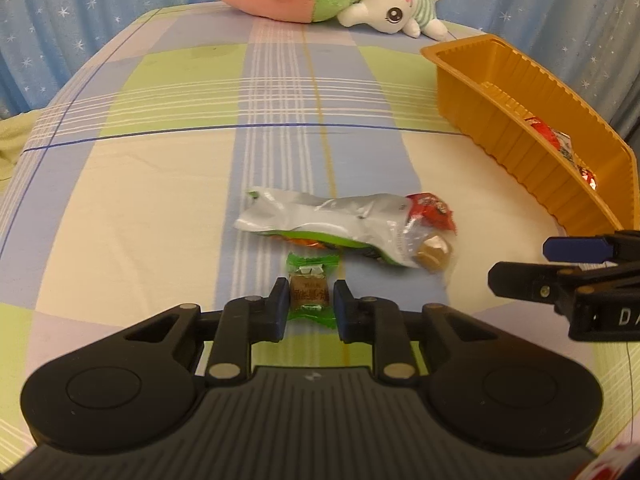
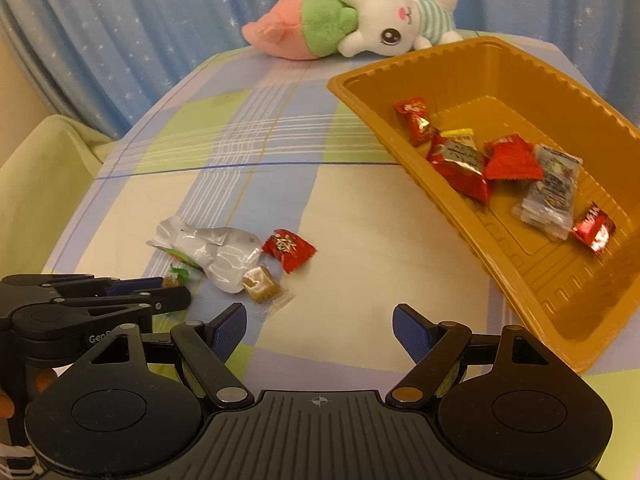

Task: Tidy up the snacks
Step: 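Grasp the green-wrapped candy with the left tool while the right tool grasps the silver snack bag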

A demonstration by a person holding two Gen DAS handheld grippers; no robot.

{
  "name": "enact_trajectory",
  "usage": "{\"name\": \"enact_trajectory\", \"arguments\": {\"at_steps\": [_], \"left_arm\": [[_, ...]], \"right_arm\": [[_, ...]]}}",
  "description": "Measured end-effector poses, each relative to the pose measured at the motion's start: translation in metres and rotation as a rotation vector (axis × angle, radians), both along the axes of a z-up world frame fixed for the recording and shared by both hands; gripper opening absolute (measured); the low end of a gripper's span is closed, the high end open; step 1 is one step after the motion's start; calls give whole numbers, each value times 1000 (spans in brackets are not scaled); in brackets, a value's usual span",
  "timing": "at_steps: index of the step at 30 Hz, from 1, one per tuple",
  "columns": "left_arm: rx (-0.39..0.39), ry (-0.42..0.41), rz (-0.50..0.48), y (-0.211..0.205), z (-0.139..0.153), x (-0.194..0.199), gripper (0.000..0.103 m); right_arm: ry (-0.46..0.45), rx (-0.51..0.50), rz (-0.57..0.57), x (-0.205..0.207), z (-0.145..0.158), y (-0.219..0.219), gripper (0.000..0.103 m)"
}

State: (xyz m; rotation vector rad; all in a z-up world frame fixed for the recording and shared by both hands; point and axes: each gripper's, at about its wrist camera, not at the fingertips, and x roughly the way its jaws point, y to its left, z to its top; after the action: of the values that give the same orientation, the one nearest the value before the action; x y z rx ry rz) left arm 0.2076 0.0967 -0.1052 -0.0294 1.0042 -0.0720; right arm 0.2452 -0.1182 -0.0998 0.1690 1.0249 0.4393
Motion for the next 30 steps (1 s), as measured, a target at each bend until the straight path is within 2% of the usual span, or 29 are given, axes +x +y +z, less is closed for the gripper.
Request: {"name": "enact_trajectory", "arguments": {"at_steps": [10,16,24,27,28,29,30], "left_arm": [[30,7,126,43,1,-14,21],[40,9,217,73,2,-26,21],[41,12,270,91,4,-40,21],[41,14,282,96,5,-45,21],[41,14,287,99,5,-47,21],[41,15,292,101,5,-48,21],[41,15,298,103,5,-49,21]], "right_arm": [[-89,-10,151,15,7,32,81],[-165,-11,309,25,8,65,81],[-253,-112,523,33,-8,116,81],[-250,-140,575,36,-17,128,81],[-249,-149,587,37,-19,130,77],[-247,-158,601,37,-21,133,68],[-243,-166,613,36,-23,135,65]]}}
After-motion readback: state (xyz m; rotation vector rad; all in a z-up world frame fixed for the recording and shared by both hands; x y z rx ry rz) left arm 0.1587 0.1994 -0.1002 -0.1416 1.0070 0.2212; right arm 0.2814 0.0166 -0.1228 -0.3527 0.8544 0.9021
